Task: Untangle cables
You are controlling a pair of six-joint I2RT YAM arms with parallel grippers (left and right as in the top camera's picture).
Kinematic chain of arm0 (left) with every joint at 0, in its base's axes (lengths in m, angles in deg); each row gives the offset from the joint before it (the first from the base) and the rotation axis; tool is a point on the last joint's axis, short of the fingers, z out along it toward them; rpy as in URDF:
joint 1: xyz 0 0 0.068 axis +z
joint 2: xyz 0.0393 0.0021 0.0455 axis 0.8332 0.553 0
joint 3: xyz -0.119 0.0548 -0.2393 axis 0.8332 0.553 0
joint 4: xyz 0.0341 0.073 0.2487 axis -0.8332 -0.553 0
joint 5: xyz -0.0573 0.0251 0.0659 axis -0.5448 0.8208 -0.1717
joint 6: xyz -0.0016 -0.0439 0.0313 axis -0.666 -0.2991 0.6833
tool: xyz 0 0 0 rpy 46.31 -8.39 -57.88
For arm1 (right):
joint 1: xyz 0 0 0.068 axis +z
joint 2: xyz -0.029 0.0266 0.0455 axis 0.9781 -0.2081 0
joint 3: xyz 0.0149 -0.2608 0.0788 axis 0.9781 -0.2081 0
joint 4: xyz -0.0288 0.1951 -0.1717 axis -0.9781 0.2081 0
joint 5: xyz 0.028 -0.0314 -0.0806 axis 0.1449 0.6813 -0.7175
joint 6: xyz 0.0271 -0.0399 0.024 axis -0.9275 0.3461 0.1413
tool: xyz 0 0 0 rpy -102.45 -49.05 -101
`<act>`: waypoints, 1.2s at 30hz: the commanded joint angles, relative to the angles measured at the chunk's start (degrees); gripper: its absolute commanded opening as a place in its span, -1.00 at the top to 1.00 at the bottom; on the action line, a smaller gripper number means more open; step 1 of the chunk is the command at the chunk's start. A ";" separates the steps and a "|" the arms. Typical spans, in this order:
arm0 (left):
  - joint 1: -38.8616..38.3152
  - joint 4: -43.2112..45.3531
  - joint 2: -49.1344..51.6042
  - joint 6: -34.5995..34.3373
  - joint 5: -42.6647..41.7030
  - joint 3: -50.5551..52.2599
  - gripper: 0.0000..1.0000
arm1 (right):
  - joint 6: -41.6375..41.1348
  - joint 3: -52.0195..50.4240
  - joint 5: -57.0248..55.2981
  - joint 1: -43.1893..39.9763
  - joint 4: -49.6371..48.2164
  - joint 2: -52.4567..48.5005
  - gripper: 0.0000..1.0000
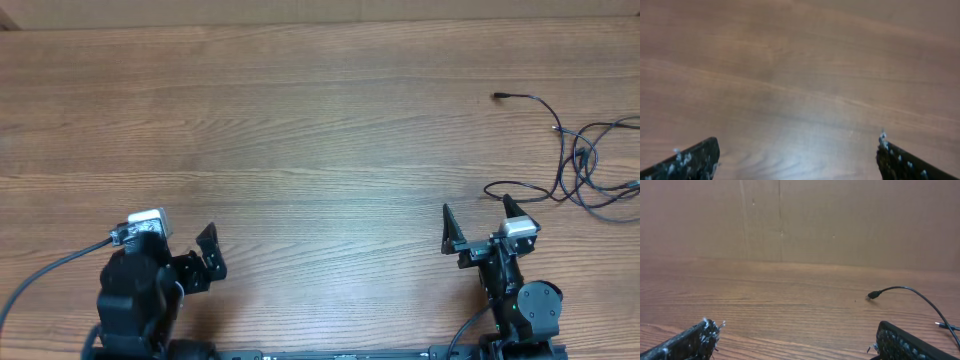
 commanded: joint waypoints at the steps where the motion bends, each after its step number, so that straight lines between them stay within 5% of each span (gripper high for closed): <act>1: 1.53 8.28 -6.12 3.37 -2.75 9.86 -0.99 | 0.26 -0.57 0.09 -0.11 -0.20 0.63 -1.00; 9: 2.38 35.26 -20.15 3.87 -4.74 29.35 -1.00 | 0.26 -0.57 0.09 -0.11 -0.20 0.63 -1.00; 20: 3.56 65.07 -24.26 18.56 -6.86 42.32 -0.99 | 0.26 -0.57 0.09 -0.11 -0.20 0.63 -1.00; 29: 3.80 46.62 -24.26 21.31 -10.62 42.69 -0.99 | 0.26 -0.57 0.09 -0.11 -0.20 0.63 -1.00; 36: 3.80 46.69 -24.26 20.04 -10.86 42.66 -0.99 | 0.26 -0.57 0.09 -0.11 -0.20 0.63 -1.00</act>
